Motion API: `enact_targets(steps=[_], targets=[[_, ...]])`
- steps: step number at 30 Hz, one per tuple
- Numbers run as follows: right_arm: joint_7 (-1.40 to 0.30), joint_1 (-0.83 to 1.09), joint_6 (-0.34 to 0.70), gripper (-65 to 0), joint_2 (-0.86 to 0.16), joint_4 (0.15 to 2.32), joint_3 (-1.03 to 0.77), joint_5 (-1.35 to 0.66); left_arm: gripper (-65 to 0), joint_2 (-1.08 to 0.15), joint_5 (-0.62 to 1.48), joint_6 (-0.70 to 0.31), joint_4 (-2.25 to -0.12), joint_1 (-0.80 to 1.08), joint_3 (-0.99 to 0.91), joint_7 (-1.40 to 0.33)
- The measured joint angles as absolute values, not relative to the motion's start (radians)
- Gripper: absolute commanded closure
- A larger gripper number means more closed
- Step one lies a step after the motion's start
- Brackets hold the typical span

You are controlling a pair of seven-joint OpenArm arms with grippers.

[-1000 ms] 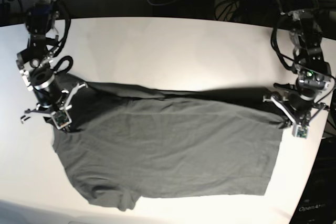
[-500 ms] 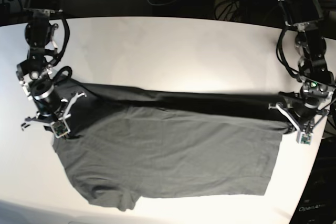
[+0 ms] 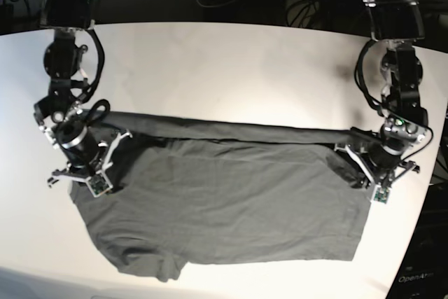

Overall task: Fold the T-shirt properly
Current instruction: 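Lift both shoulder corners and pull them toward the hem, then lay the held shoulder edge down across the shirt body with both grippers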

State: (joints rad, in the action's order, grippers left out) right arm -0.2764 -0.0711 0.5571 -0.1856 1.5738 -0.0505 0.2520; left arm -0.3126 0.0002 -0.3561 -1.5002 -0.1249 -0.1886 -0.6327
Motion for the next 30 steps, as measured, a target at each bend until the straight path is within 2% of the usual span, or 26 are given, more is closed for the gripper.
enact_targets(steps=[14, 30], targets=[[-0.279, -0.192, 0.55, -0.6, -0.2, 1.369, -0.052, 0.255, -2.3, -0.364, -0.004, -0.352, -1.387, -0.172, -0.2, -0.583], [-0.303, -0.286, 0.554, -0.6, -0.247, 1.277, -0.056, 0.253, -2.3, -0.381, -0.001, -0.353, -1.376, -0.207, -0.2, -0.594]])
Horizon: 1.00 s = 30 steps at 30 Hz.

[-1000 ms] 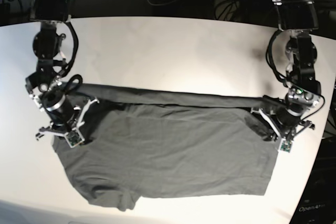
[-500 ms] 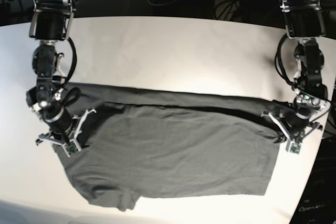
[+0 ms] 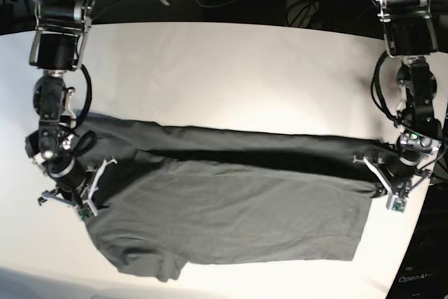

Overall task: Fold the T-shirt properly
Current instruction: 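Lay the held shoulder edge down across the shirt body with both grippers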

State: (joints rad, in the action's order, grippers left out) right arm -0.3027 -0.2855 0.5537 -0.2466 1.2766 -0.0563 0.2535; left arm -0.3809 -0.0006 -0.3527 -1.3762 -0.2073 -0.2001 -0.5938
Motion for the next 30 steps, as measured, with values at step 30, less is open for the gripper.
enact_targets(steps=[30], targets=[[-0.307, -0.355, 0.553, -0.6, -0.277, 1.193, -0.05, 0.255, -2.3, -0.38, -0.001, -0.353, -1.35, -0.235, -0.2, -0.519]])
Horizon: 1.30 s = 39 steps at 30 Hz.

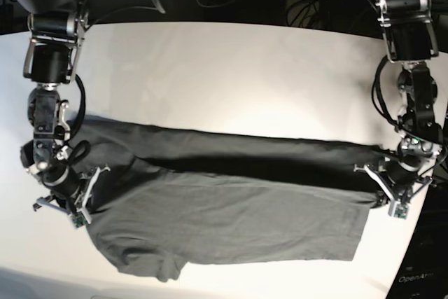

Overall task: Fold the T-shirt properly
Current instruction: 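Lay the held shoulder edge down across the shirt body with both grippers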

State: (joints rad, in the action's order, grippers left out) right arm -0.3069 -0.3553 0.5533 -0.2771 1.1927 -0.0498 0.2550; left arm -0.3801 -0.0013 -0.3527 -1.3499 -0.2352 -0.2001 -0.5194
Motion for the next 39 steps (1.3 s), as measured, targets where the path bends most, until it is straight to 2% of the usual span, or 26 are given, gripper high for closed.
enact_targets(steps=[7, 12, 22, 39], targets=[[-0.3, -0.395, 0.55, -0.6, -0.282, 1.119, -0.021, 0.255, -2.3, -0.379, -0.004, -0.352, -1.295, -0.235, -0.199, -0.512], [-0.284, -0.388, 0.552, -0.6, -0.274, 1.113, 0.004, 0.255, -2.3, -0.374, -0.004, -0.354, -1.209, -0.258, -0.194, -0.418], [-0.276, -0.391, 0.55, -0.6, -0.264, 1.113, 0.005, 0.255, -2.3, -0.375, -0.007, -0.355, -1.103, -0.287, -0.193, -0.355], [-0.251, -0.427, 0.55, -0.7, -0.28, 1.029, 0.007, 0.255, -2.3, -0.379, -0.008, -0.356, -1.087, -0.322, -0.134, -0.358]])
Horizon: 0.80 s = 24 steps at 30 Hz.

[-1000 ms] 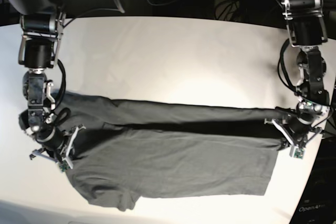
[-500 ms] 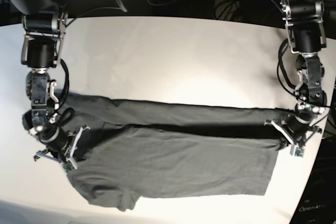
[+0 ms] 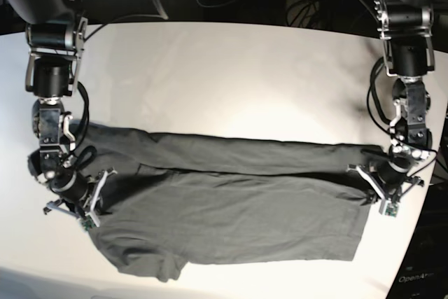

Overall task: Fold the T-shirt properly
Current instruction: 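Lay the held shoulder edge down across the shirt body with both grippers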

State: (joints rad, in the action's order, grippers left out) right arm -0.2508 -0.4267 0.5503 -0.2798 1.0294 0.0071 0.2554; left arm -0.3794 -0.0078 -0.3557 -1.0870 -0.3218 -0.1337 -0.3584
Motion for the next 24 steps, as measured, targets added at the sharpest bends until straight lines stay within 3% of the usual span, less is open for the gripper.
enact_targets(steps=[9, 11, 17, 24], targets=[[-0.251, -0.426, 0.554, -0.7, -0.268, 1.029, 0.038, 0.256, -2.3, -0.348, -0.292, -0.353, -1.042, -0.33, -0.083, -0.355], [-0.256, -0.429, 0.55, -0.7, -0.265, 1.029, 0.036, 0.34, -2.3, -0.329, -0.366, -0.366, -1.01, -0.334, -0.066, -0.359], [-0.245, -0.426, 0.558, -0.7, -0.215, 1.029, 0.038, 0.406, -2.3, -0.33, -0.458, -0.36, -0.95, -0.382, -0.067, -0.358], [-0.247, -0.405, 0.55, -0.7, -0.227, 1.029, 0.035, 0.411, -2.3, -0.324, -0.47, -0.366, -0.946, -0.403, 0.0, -0.355]])
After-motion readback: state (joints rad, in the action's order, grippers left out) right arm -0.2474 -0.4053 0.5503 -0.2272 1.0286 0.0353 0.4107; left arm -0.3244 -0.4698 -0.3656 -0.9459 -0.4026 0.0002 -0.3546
